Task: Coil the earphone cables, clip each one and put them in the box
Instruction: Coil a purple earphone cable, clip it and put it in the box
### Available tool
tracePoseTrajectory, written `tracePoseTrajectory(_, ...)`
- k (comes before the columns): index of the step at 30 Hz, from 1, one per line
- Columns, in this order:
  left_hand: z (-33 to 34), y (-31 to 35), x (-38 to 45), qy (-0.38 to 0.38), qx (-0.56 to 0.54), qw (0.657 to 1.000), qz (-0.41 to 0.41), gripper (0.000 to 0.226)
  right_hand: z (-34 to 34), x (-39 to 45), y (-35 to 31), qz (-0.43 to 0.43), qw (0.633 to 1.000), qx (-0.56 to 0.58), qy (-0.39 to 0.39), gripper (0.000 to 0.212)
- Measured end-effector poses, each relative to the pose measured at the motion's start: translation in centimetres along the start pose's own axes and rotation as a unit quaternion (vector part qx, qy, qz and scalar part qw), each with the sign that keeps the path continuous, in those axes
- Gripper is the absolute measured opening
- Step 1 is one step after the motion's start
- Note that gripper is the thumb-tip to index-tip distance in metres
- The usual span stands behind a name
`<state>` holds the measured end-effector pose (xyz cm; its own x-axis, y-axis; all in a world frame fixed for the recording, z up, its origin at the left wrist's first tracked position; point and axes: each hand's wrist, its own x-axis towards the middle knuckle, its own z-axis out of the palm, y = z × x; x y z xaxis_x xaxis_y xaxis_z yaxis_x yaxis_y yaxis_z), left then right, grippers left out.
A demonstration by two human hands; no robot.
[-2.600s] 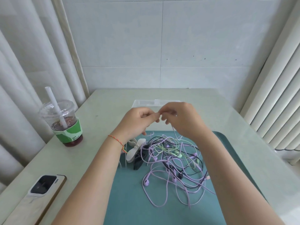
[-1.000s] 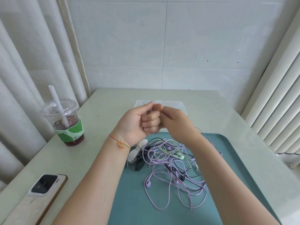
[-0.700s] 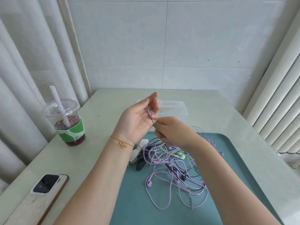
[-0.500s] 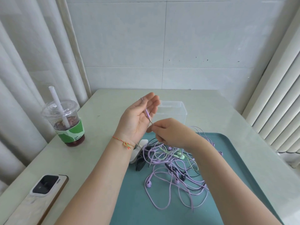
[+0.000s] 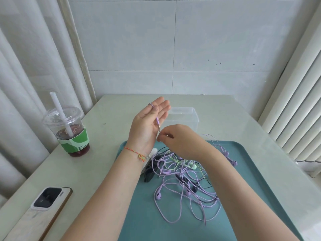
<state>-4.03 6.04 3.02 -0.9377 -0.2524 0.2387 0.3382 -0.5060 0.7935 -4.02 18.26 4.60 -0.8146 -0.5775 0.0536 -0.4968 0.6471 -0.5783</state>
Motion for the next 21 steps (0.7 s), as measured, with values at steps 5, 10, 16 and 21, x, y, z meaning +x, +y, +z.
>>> tracePoseTrajectory(5, -0.3, -0.9, -0.3, -0.016, 0.125, 0.992, -0.024, 0.026, -0.5, -0.3, 0.1, -0.003, 1.0, -0.015, 0.005, 0.024)
tracePoseTrajectory(10, -0.8, -1.6, -0.2, -0.068, 0.227, 0.968, -0.085, 0.022, -1.7, -0.4, 0.7, -0.015, 0.998, -0.03, 0.061, 0.018)
tracePoseTrajectory(16, -0.4, -1.2, -0.5, -0.088, 0.22, 0.959, -0.158, 0.024, -3.9, -0.5, 2.0, 0.014, 0.991, 0.009, 0.132, 0.011)
tracePoseTrajectory(21, 0.0, -0.6, -0.9, -0.166, 0.211, 0.927, -0.262, 0.039, -4.3, -0.5, 2.5, 0.0, 0.983, 0.027, 0.183, 0.008)
